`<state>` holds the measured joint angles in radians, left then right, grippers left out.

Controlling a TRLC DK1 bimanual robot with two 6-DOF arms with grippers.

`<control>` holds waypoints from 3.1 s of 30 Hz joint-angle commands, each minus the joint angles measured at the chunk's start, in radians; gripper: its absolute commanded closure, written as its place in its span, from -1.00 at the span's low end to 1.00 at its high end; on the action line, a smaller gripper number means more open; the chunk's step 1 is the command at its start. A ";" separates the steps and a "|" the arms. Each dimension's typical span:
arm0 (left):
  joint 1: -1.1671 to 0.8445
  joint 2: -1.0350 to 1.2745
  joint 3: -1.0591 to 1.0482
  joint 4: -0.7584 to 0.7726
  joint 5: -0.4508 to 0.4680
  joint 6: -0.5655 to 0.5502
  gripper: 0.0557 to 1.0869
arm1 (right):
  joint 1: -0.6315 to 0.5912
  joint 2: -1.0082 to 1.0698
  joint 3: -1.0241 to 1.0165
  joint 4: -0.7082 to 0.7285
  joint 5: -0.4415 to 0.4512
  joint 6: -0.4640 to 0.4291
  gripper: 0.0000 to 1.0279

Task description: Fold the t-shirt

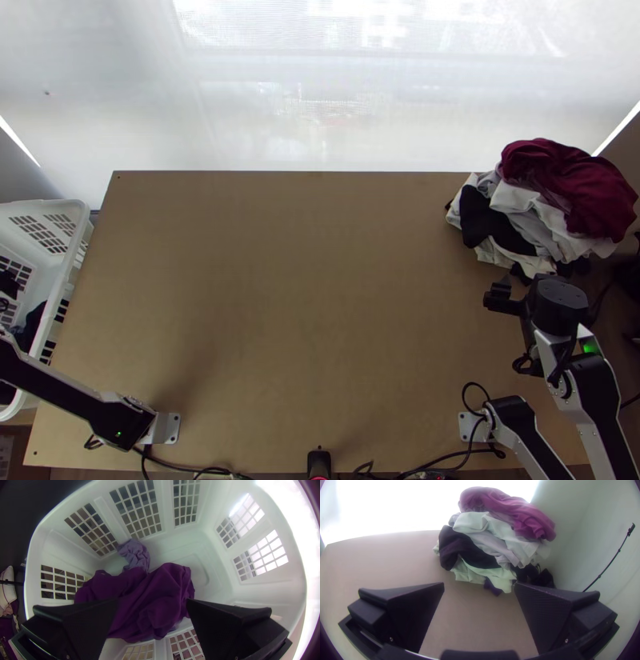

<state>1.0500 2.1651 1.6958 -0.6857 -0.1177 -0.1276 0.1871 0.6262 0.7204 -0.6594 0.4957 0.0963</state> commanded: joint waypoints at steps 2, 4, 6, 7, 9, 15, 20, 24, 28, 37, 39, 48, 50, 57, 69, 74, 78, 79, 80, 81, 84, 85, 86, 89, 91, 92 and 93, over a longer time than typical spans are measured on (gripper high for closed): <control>0.013 0.237 0.111 0.000 -0.036 0.006 -0.90 | -0.015 0.015 -0.010 -0.005 0.018 -0.021 -0.91; 0.008 0.269 0.127 0.000 -0.043 -0.001 -0.90 | -0.015 0.021 -0.009 -0.005 0.021 -0.026 -0.91; 0.004 0.297 0.140 0.002 -0.050 -0.004 -0.90 | -0.015 0.027 -0.009 -0.006 0.026 -0.029 -0.91; 0.002 0.309 0.148 0.002 -0.050 -0.004 -0.90 | -0.015 0.029 -0.007 -0.008 0.027 -0.029 -0.91; -0.001 0.334 0.166 -0.005 -0.051 -0.014 -0.89 | -0.015 0.029 -0.009 -0.013 0.030 -0.033 -0.91; -0.013 0.358 0.182 -0.009 -0.050 -0.035 -0.64 | -0.017 0.029 -0.012 -0.037 0.037 -0.033 -0.91; -0.028 0.369 0.180 -0.028 -0.050 -0.043 -0.38 | -0.017 0.030 -0.010 -0.040 0.038 -0.033 -0.91; -0.030 0.371 0.180 -0.026 -0.050 -0.046 0.23 | -0.018 0.029 -0.012 -0.051 0.038 -0.032 -0.91; -0.030 0.366 0.180 -0.028 -0.053 -0.043 0.71 | -0.020 0.027 -0.012 -0.062 0.038 -0.032 -0.91; -0.019 0.252 0.180 -0.077 -0.045 -0.040 0.93 | -0.020 0.024 -0.019 -0.065 0.038 -0.030 -0.91; -0.019 0.196 0.180 -0.092 -0.016 -0.043 0.93 | -0.020 0.024 -0.021 -0.065 0.038 -0.030 -0.91; -0.021 -0.064 0.225 -0.156 0.136 -0.070 0.93 | -0.017 0.023 -0.044 -0.055 0.038 -0.023 -0.91; -0.022 -0.117 0.243 -0.172 0.178 -0.079 0.93 | -0.012 0.023 -0.044 -0.051 0.038 -0.023 -0.91; -0.038 -0.286 0.340 -0.207 0.319 -0.086 0.93 | -0.002 0.021 -0.045 -0.046 0.037 -0.020 -0.91; -0.125 -0.521 0.587 -0.149 0.400 -0.083 0.93 | -0.002 -0.033 -0.053 -0.045 0.037 -0.006 -0.91; -0.222 -0.645 0.574 -0.035 0.401 -0.056 0.93 | -0.003 -0.069 -0.073 -0.046 0.037 -0.006 -0.91; -0.338 -0.720 0.574 0.040 0.401 -0.055 0.93 | -0.009 -0.105 -0.091 -0.059 0.037 -0.006 -0.91; -0.380 -0.735 0.574 0.052 0.401 -0.049 0.93 | -0.009 -0.111 -0.095 -0.062 0.037 -0.006 -0.91; -0.429 -0.748 0.574 0.064 0.401 -0.040 0.93 | -0.009 -0.115 -0.099 -0.062 0.038 -0.006 -0.91; -0.479 -0.757 0.574 0.066 0.401 -0.038 0.93 | -0.009 -0.118 -0.101 -0.063 0.037 -0.006 -0.91; -0.674 -0.801 0.525 0.064 0.401 -0.021 0.93 | -0.009 -0.120 -0.101 -0.062 0.037 -0.006 -0.91; -0.751 -0.812 0.507 0.055 0.398 0.009 0.93 | -0.009 -0.120 -0.101 -0.060 0.037 -0.004 -0.91; -0.821 -0.815 0.496 0.043 0.395 0.028 0.93 | -0.009 -0.118 -0.101 -0.059 0.037 -0.001 -0.91; -1.042 -0.807 0.489 -0.005 0.329 0.032 0.93 | -0.012 -0.117 -0.101 -0.057 0.037 0.000 -0.91; -1.190 -0.801 0.470 -0.028 0.280 0.032 0.93 | -0.017 -0.117 -0.101 -0.057 0.037 0.000 -0.91; -1.271 -0.798 0.455 -0.041 0.251 0.032 0.93 | -0.018 -0.115 -0.101 -0.055 0.038 0.000 -0.91; -1.343 -0.795 0.435 -0.051 0.225 0.032 0.93 | -0.020 -0.115 -0.101 -0.055 0.038 0.000 -0.91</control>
<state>0.1539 1.3830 2.1971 -0.6811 0.2199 -0.1146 0.1749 0.5137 0.6224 -0.7177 0.5323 0.0940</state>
